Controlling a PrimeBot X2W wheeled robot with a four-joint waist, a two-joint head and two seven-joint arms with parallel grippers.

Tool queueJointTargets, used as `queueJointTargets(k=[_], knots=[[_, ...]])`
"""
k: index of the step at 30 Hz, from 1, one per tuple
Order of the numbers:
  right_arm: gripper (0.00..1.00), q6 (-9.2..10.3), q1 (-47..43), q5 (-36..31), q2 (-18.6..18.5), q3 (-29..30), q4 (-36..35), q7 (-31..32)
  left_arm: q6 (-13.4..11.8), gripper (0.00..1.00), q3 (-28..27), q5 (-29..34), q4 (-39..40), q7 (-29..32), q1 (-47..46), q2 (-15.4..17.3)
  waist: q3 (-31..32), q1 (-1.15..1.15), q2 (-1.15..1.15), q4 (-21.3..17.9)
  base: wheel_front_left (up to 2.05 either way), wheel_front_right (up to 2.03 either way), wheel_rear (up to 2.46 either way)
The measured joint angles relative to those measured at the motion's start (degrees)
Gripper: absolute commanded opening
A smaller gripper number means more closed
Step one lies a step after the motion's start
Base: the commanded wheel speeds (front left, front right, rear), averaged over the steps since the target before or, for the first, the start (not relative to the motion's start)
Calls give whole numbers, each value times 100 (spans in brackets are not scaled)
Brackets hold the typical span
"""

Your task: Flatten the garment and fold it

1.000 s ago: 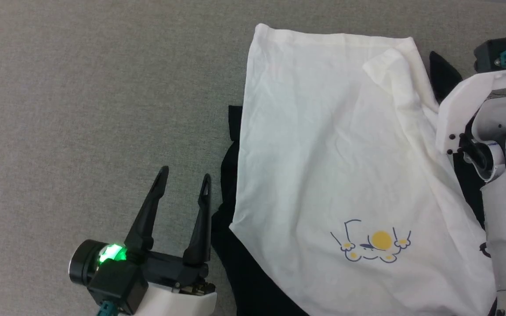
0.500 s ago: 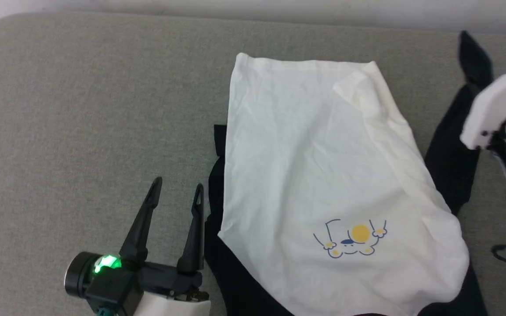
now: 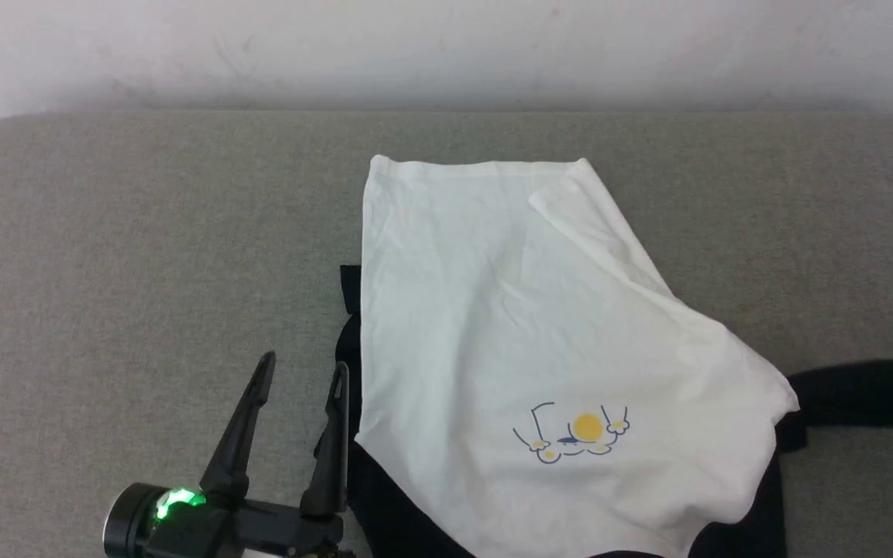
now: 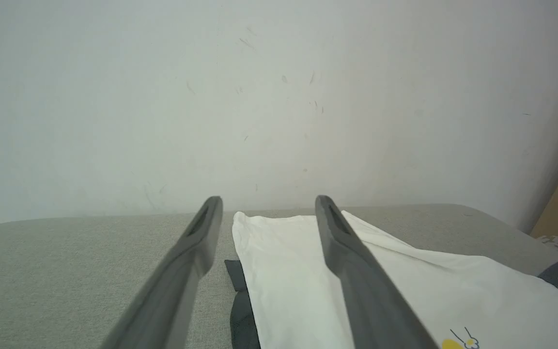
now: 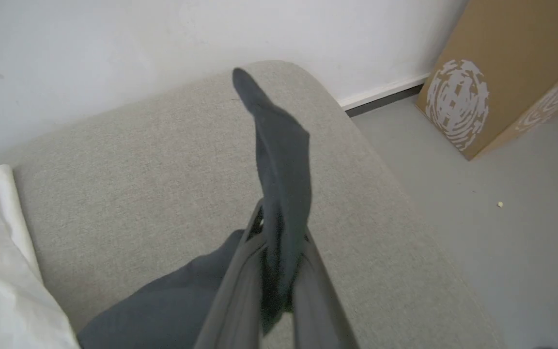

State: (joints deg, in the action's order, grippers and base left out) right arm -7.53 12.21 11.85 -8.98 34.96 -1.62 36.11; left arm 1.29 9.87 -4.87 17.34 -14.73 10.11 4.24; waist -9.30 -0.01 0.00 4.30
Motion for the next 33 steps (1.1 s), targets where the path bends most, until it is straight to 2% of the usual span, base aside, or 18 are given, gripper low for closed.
queueJointTargets(k=[6,15,16,17,18,19,20,25,33], knots=[[0,0,-861,-82,323,455,-33,-112,0,100,-23,0,11,1,162,80,166,0,0,-92,0,0,0],[0,0,-1143,-70,550,56,1156,-834,-1,100,-45,-1,47,68,187,175,302,1,0,-182,0,0,0],[8,0,-1123,-73,563,31,1302,-922,-1,100,-44,-1,58,80,188,180,321,1,0,-183,0,0,0],[22,0,-1107,-80,563,4,1438,-998,-1,100,-46,-1,70,96,188,186,337,1,0,-184,0,0,0],[45,0,-1090,-84,563,-15,1552,-1059,-5,100,-48,-1,86,111,189,190,348,1,0,-186,0,0,0],[89,0,-1057,-98,564,-26,1650,-1106,-13,100,-48,-1,98,115,190,194,355,1,0,-188,0,0,0],[100,0,-1016,-112,557,-38,1726,-1144,-25,100,-47,-1,110,119,191,198,358,1,0,-188,0,0,0],[100,0,-900,-121,332,-186,1639,-1202,-41,100,-38,-9,154,120,231,202,362,2,0,-169,0,0,0],[100,0,-591,125,-197,-911,96,-1026,-99,100,-32,-68,210,100,246,186,216,2,0,-121,0,0,0]])
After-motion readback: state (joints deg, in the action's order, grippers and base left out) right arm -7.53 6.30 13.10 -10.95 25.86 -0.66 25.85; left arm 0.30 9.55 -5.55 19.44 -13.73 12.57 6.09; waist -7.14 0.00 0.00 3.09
